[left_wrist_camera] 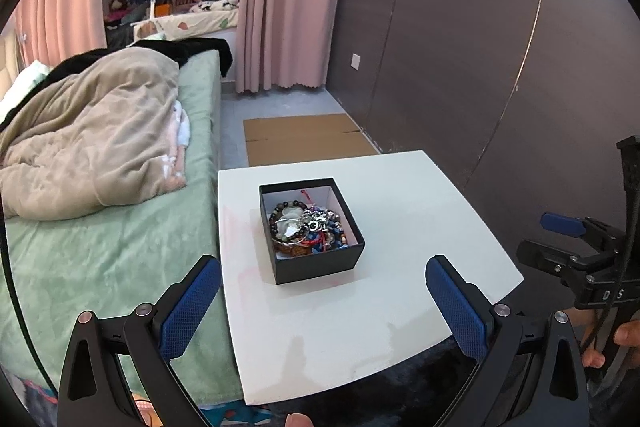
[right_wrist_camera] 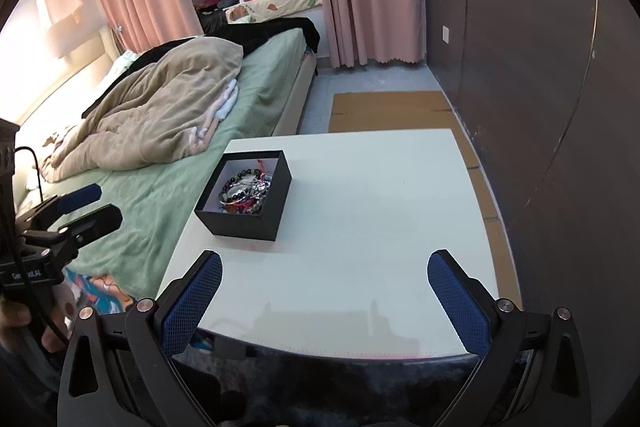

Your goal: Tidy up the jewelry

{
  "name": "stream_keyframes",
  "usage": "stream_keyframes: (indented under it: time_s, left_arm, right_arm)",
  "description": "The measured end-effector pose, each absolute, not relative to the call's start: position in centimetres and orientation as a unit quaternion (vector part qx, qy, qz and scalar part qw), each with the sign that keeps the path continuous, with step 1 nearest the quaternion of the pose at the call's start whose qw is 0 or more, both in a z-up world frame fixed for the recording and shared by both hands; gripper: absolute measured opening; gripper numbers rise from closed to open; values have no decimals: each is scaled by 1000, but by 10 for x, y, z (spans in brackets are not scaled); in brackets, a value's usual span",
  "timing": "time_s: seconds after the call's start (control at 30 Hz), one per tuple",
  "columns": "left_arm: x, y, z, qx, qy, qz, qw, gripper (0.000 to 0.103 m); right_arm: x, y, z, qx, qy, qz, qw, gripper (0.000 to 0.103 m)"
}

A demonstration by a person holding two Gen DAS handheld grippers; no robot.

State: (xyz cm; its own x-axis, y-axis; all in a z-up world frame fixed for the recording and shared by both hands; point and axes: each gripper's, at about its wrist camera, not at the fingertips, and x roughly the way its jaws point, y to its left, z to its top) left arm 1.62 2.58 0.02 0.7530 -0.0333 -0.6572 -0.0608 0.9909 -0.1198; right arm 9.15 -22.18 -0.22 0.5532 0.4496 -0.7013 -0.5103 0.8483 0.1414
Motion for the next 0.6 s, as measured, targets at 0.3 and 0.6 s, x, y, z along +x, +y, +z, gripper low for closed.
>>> stream_keyframes:
  time_s: [0.3,0.6]
  left_arm:
    - [16,17,-2,-41,345,19,938,102]
    - [17,13,-5,-29,347,26,937,102]
  right_arm:
    - [88,-225,-3,-36,382,281,880,103]
    - [79,-224,-1,-48,369,267,889,103]
